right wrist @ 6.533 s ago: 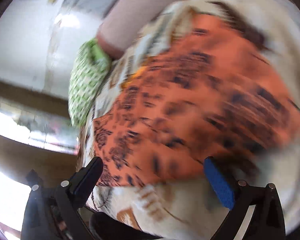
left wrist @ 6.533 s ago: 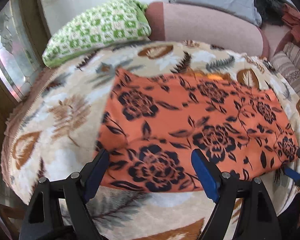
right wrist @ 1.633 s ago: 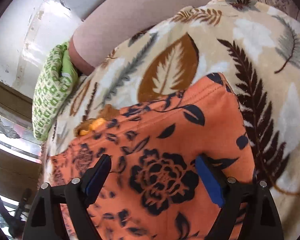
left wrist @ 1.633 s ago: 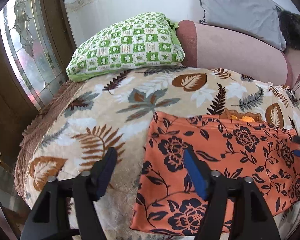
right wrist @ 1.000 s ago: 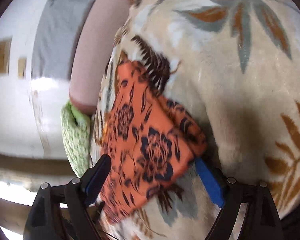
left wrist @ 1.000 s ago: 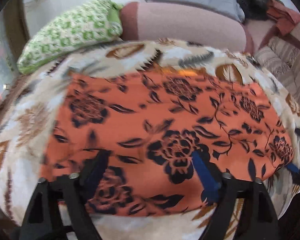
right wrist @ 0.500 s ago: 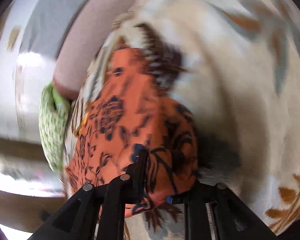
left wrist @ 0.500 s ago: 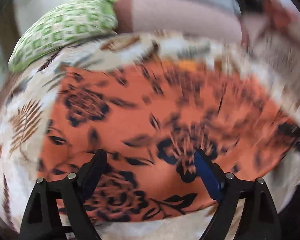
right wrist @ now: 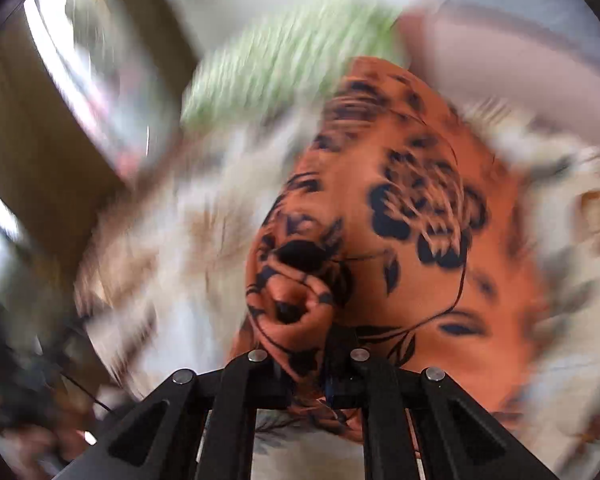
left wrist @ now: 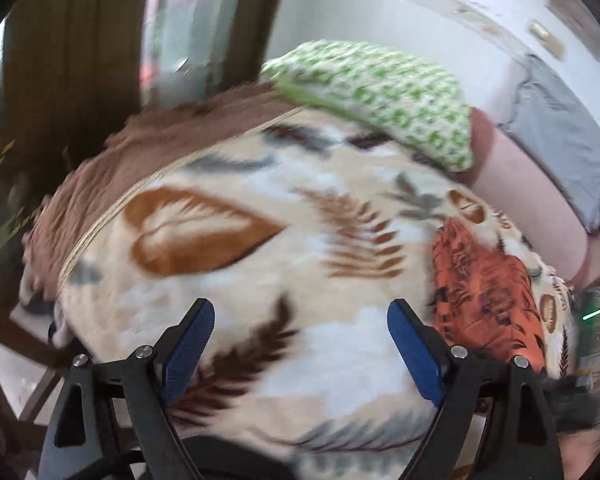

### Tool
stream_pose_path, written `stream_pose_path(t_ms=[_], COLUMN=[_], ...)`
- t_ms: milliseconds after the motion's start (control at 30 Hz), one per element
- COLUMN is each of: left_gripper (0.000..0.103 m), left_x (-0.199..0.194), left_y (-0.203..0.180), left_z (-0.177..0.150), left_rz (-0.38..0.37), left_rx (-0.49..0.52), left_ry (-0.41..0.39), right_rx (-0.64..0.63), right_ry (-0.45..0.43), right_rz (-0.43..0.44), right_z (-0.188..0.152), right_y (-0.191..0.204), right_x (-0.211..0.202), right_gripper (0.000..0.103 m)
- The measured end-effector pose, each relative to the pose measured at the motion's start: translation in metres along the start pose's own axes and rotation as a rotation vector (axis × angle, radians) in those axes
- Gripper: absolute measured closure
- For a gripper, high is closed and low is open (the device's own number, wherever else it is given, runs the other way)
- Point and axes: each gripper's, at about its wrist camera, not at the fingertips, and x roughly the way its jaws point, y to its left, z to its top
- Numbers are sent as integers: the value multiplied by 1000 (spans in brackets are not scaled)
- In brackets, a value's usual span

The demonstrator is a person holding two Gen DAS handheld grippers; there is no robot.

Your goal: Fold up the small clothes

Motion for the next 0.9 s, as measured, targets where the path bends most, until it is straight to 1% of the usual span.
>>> stream_pose_path(t_ms=[33, 67, 133, 200, 233, 267, 300, 333, 367, 400, 433, 467, 533, 633, 667, 700, 733, 767, 800, 833, 867, 900], left_gripper=[14, 14, 14, 14, 14, 14, 14, 14, 14, 14, 14, 14, 14, 14, 14, 14, 14, 14, 17, 37, 37, 37], left_x=[0, -2, 1, 6, 8, 6, 5, 4, 2, 0, -2, -2, -2, -4, -5, -1, 11, 28, 49, 74, 93, 86], left_y=[8, 14, 16, 12, 7, 4, -2, -8, -12, -17, -22, -27, -43, -76, -92, -105, -117, -124, -125, -121, -108, -104], left_z=[-3, -5, -8, -8, -9, -9, -10, -9, -8, -6, -4, -1, 3, 5, 3, 1, -3, -9, -16, -26, -36, -36], left_rz=[-1, -3, 7, -19, -32, -39, -54, -63, -67, -72, -82, -89, -127, -221, -279, -318, -314, -269, -208, -140, -136, -158], left_rx=[-2, 0, -4, -6, 6, 15, 31, 45, 55, 63, 68, 70, 88, 140, 178, 209, 235, 250, 257, 243, 176, 169], left_ry=[7, 1, 3, 10, 16, 18, 17, 15, 15, 14, 8, 9, 22, 24, 25, 36, 75, 121, 177, 258, 325, 281], right_rx=[22, 12, 12, -18, -25, -38, -53, -62, -67, -95, -123, -104, -10, 100, 136, 171, 205, 246, 292, 345, 417, 480], right_ry=[-3, -44, -55, -68, -68, -58, -33, 13, 68, 27, -18, -29, -43, -102, -109, -115, -124, -136, -148, -157, -161, -163], right_rz=[11, 5, 36, 31, 41, 55, 55, 67, 120, 131, 146, 218, 320, 341, 346, 346, 349, 354, 356, 360, 374, 392], right_z=[-5, -5, 1, 14, 20, 17, 14, 8, 2, -9, -18, -23, -32, -57, -65, -73, -82, -91, -100, -107, -116, -124], right_y=[-1, 3, 6, 10, 13, 18, 21, 28, 35, 39, 43, 40, 26, -7, -20, -31, -45, -60, -76, -90, -106, -122], right_x=[10, 0, -17, -27, -28, -29, -23, -11, 4, 0, -11, -19, -31, -54, -60, -65, -70, -75, -78, -80, -79, -83], right_gripper=[90, 91, 91, 91, 88, 88, 78, 48, 35, 29, 28, 28, 28, 28, 28, 28, 28, 28, 28, 28, 28, 28])
